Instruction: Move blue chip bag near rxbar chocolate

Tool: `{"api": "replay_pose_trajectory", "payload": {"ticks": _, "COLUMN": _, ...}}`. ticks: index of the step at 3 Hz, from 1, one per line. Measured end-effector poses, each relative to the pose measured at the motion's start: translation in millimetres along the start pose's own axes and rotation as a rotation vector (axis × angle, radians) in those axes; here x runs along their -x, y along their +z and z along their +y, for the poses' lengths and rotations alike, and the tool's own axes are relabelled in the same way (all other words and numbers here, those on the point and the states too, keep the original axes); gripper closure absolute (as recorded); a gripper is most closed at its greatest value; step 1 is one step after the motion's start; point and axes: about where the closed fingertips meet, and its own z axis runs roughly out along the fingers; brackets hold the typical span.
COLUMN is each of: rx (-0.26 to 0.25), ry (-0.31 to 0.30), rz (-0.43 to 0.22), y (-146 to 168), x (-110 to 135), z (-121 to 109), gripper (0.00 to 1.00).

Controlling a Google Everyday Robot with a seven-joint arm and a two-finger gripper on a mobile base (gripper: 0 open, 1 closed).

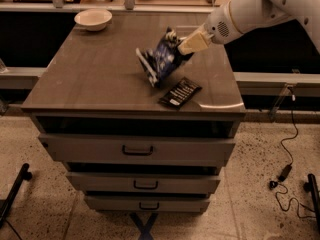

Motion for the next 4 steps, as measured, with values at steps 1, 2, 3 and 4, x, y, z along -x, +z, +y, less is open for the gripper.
{"api": "replay_pose_trajectory", "payload": {"ticks": 1, "rx": -0.029, "ry": -0.009, "rz": 0.054, "y": -4.9, "x": -3.5, "z": 1.4, "gripper": 0.05}}
{"api": "replay_pose_trajectory", "payload": {"ticks": 2, "rx": -0.164, "ry": 0.039, "rz": 0.135, "y": -44.0, "x": -27.8, "z": -16.0, "gripper": 0.0}}
{"api": "replay_pose_trajectory", "payload": {"ticks": 3, "rx": -0.27, "ry": 0.096, "rz": 0.178, "y": -82.2, "x": -53.9, "z": -30.9, "gripper": 0.0}}
{"api": "replay_pose_trajectory", "payload": {"ticks": 4, "rx": -0.277, "ry": 0.103, "rz": 0.185, "y": -110.2, "x": -79.2, "z": -41.8, "gripper": 0.0}}
